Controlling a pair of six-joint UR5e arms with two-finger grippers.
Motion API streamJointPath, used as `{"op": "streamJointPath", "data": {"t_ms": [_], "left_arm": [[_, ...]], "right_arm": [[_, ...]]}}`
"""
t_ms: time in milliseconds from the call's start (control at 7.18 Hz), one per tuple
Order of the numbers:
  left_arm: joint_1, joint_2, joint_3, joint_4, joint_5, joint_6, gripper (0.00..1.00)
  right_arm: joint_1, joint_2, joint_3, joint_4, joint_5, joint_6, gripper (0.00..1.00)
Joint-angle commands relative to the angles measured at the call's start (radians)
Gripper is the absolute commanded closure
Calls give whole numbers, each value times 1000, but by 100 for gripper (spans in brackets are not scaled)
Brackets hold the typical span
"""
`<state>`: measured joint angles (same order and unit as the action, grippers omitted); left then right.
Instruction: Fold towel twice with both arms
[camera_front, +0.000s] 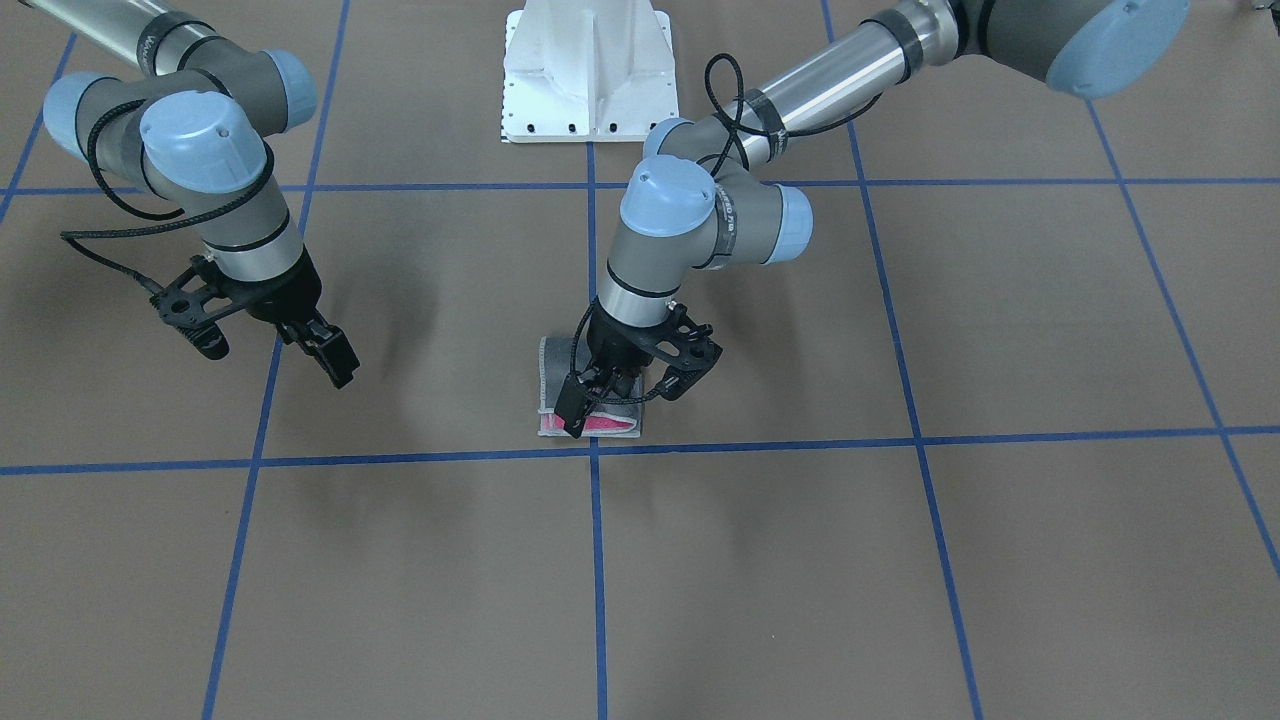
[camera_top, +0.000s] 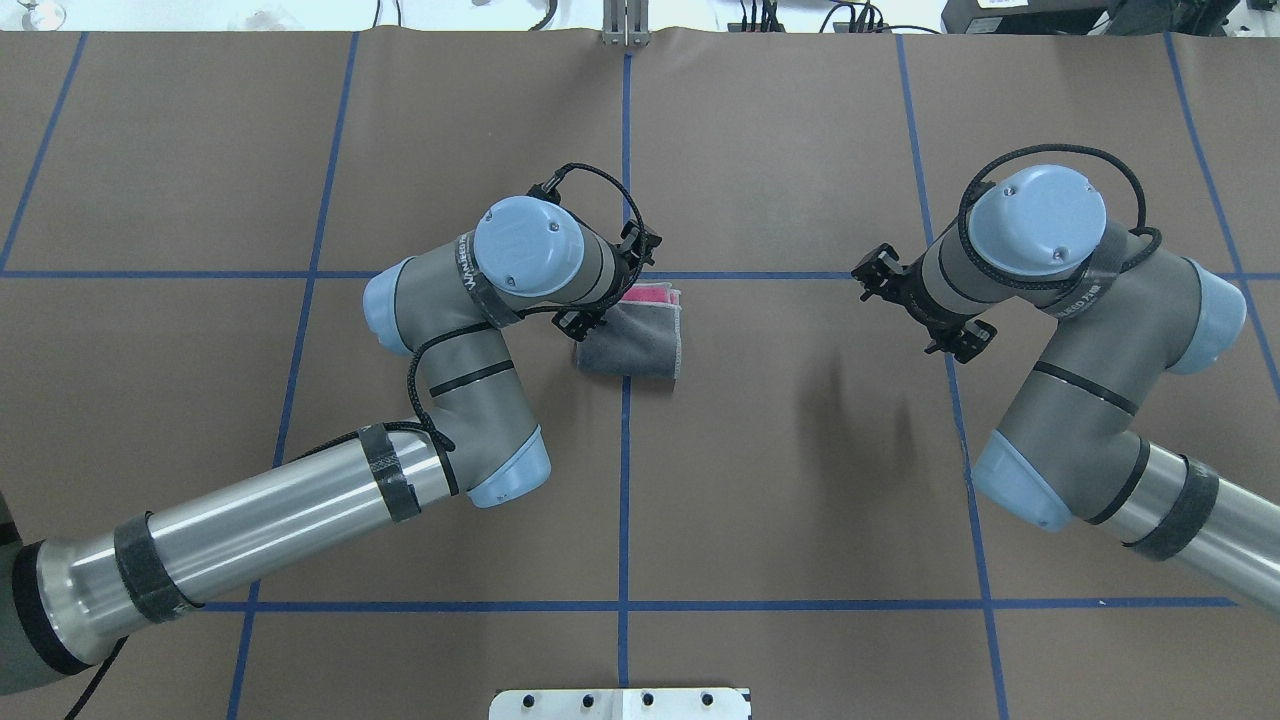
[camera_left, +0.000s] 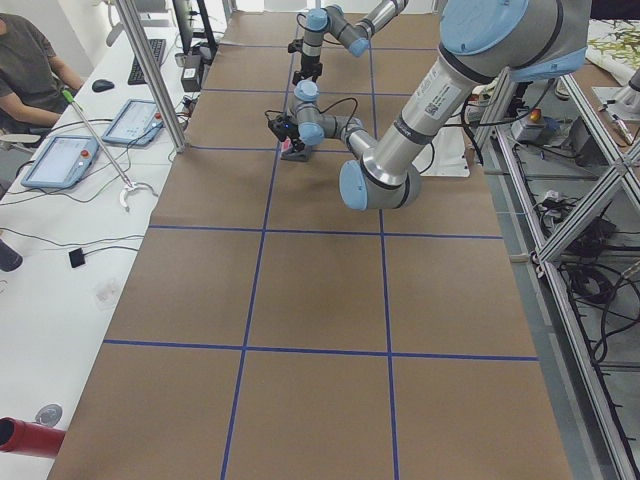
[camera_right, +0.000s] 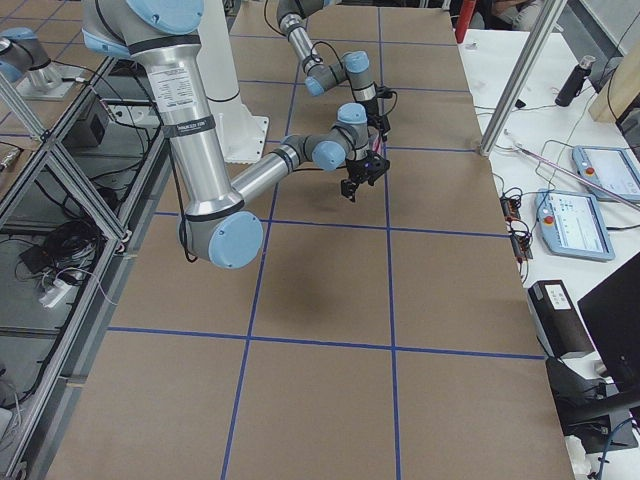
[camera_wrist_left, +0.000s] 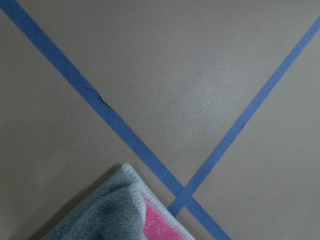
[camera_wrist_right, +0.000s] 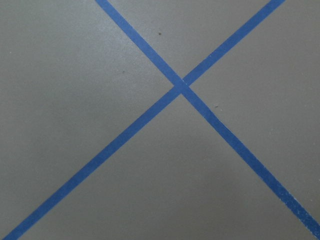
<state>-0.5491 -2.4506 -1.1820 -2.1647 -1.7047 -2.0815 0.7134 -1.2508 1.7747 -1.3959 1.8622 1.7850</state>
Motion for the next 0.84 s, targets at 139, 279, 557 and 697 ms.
{"op": "streamJointPath", "data": {"t_ms": [139,279,557,697], "left_arm": [[-9,54,-40,3,-29,1,0],[-11,109,-120,28,-59,3,0],[-31,113,-168,71,-98,1,0],[-28,110,-166,71,-98,1,0]], "right_arm": [[0,2,0,0,-2,5,0],[0,7,0,0,-2,7,0],[-2,11,5,0,-2,11,0],[-2,11,3,0,-2,10,0]]}}
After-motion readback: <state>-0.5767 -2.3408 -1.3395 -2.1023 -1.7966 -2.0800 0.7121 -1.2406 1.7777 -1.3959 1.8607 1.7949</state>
